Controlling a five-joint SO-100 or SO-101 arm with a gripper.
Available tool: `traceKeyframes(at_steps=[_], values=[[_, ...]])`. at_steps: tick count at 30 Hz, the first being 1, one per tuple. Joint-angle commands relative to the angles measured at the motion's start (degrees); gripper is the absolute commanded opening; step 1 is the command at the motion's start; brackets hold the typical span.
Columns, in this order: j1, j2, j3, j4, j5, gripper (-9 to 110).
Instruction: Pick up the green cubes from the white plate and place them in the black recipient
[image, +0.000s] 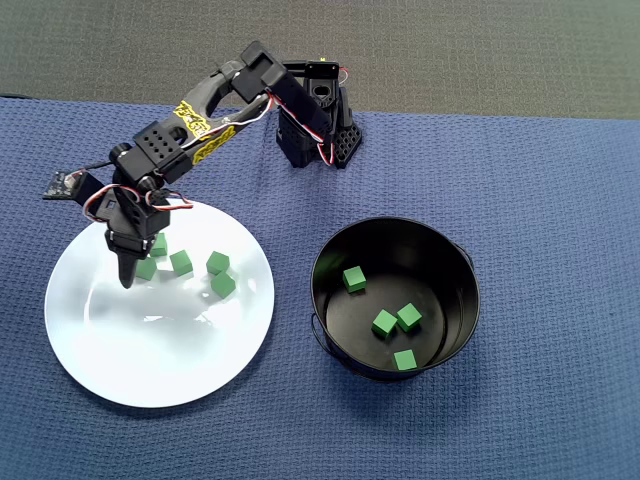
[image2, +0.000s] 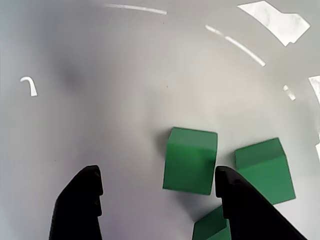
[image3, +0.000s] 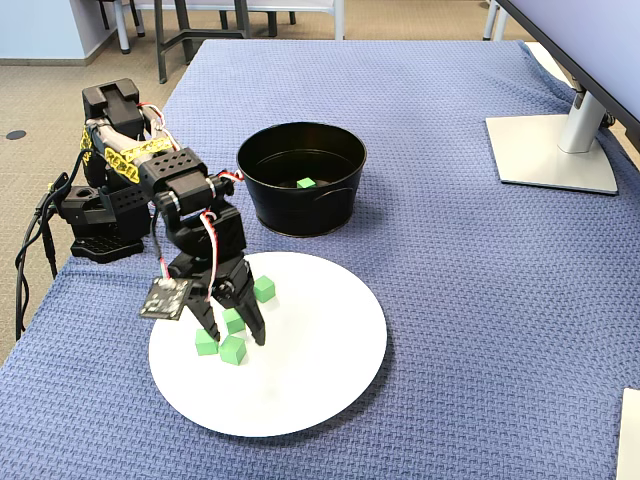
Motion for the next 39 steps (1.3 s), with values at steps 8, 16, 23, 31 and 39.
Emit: traceKeyframes(at_steps=[8,16,23,31,39], values=[[0.4,-1.0,-3.9,-1.3,0.4,20],[0.6,-2.1,-3.3,-2.9,0.9,19],[0.9,-3.0,-2.9,-4.5,0.5,17],[0.7,-2.1,-0.6,-6.1,0.4,5],[0.7,-1.7,0.9,-7.3,-0.2,0]])
